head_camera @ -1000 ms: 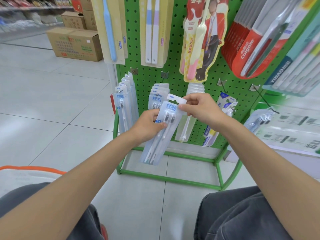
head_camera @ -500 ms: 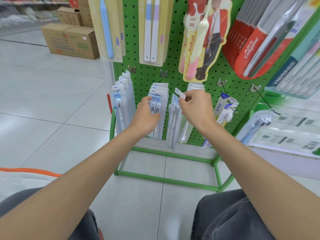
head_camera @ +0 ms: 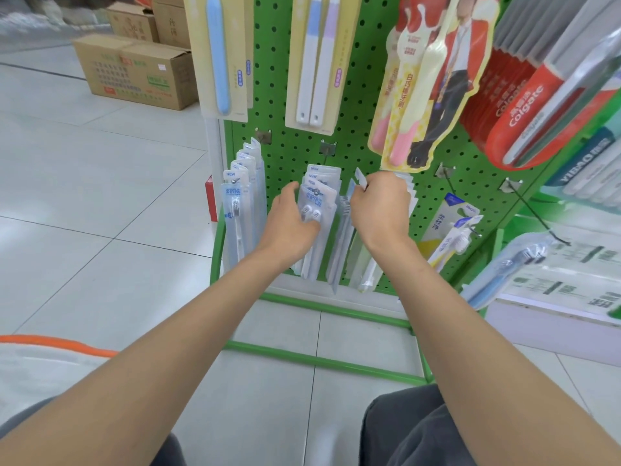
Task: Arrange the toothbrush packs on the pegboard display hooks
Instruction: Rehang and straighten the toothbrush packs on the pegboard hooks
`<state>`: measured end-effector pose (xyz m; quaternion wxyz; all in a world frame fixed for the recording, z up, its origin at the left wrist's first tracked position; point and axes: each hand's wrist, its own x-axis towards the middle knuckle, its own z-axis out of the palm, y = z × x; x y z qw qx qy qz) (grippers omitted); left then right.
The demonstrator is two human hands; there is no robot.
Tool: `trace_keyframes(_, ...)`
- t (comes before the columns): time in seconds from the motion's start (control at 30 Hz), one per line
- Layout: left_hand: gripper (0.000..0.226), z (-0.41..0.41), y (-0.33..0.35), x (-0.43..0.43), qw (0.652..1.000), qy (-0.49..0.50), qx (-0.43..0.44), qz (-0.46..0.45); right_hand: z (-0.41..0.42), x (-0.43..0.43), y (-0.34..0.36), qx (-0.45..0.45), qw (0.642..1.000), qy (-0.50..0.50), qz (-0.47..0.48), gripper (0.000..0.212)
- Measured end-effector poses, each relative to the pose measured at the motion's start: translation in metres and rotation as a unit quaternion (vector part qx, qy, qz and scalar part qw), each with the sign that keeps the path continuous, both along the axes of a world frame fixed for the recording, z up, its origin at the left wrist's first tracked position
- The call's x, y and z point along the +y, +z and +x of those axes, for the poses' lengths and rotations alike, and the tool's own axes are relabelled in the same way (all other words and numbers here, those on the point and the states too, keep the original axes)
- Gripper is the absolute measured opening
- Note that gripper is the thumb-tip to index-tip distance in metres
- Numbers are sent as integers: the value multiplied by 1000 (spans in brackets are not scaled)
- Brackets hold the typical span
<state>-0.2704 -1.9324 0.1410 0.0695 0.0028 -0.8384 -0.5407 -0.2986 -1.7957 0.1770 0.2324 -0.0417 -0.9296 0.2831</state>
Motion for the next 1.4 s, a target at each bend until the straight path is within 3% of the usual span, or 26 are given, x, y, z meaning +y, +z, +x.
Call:
trace_keyframes(0.13,68,-2,1,1,1000,-11,14,13,-8,-3,3,7,999,-20,26,41)
trace_keyframes(0.27,57,-5,0,2,999,-19,30,19,-21,-8,5,-15,995,-29,93,15)
trace_keyframes(0.33,53,-8,-2,3,999,-19,39,18,-28,-12,8,-32,993,-25,107,20)
trace_keyframes(0.53,49,-13,-6,5,998,-30,50,17,-41,-13,10,-61,998,-1,5,15)
trace_keyframes(0.63,51,-16,-8,4,998,-34,53,13,-47,-14,11,-81,996,3,-35,23)
trace_keyframes(0.73,53,-19,-10,4,998,-32,58,10,-50,-17,9,-77,997,6,-27,14)
trace_keyframes(0.87,56,-17,-8,3,997,-37,71,9,-50,-21,9,-73,997,26,-16,20)
trace_keyframes(0.93,54,-16,-7,3,997,-39,71,9,-55,-20,9,-101,993,48,-48,28)
trace_keyframes(1.07,54,-14,-5,2,996,-42,72,9,-63,-21,10,-139,978,78,-137,20)
trace_keyframes(1.2,56,-12,-4,1,997,-43,60,15,-63,-24,8,-174,946,76,-262,32)
trace_keyframes(1.4,58,-11,-2,-1,997,-51,51,13,-57,-24,6,-193,890,68,-407,16)
